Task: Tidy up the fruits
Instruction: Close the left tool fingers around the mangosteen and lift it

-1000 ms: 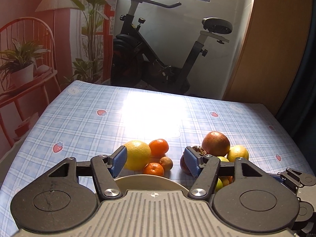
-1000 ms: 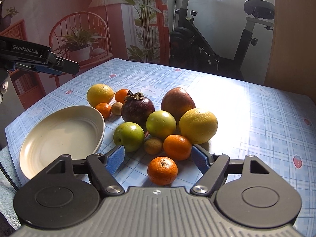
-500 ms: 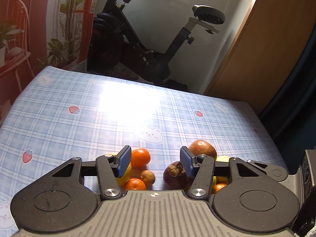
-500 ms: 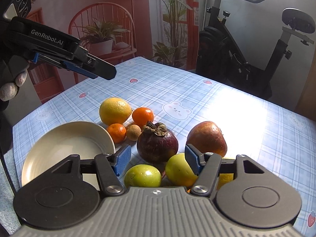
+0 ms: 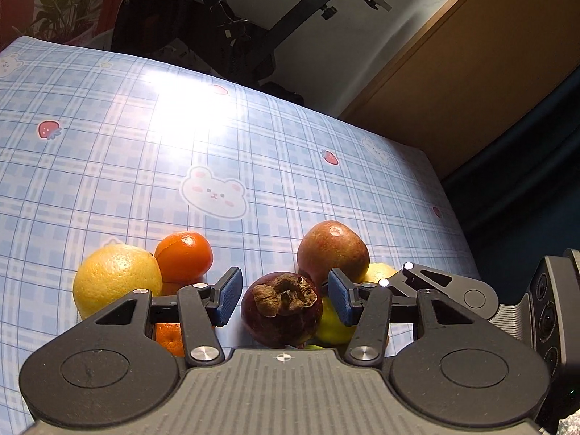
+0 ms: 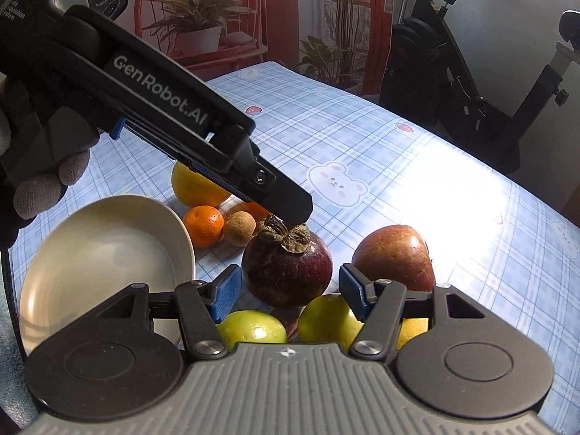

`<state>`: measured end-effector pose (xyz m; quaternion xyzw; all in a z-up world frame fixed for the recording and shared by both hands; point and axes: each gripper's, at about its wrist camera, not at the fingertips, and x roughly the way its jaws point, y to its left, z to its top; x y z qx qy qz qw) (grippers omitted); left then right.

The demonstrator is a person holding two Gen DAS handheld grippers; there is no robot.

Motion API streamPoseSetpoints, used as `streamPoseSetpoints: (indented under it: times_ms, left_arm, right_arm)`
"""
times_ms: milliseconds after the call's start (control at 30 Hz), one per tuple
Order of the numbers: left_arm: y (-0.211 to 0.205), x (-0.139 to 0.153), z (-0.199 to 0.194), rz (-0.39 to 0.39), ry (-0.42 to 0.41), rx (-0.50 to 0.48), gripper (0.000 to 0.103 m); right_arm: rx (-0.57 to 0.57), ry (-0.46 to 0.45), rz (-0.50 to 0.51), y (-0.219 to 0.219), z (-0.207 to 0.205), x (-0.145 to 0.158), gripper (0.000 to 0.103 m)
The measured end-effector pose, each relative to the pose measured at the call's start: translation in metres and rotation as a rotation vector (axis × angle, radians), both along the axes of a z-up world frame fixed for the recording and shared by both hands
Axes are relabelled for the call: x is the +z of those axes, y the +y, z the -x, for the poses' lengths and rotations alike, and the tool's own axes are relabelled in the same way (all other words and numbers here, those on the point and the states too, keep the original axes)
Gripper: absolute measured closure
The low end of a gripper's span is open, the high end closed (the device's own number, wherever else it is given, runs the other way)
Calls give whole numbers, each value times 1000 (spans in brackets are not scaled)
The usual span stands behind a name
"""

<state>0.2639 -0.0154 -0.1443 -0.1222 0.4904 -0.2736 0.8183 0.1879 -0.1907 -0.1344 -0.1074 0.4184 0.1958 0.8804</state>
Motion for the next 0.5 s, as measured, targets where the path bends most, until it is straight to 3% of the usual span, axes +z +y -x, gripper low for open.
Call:
streamPoseSetpoints:
  times_ms: [267, 500]
  left_arm:
    - [-2, -10, -5, 9, 20, -6, 50]
    - [2, -19, -8, 36, 56, -2, 63]
  right_arm:
    - [35, 37, 28, 6, -12, -9, 40]
    - [55, -14, 24, 4, -6, -13, 41]
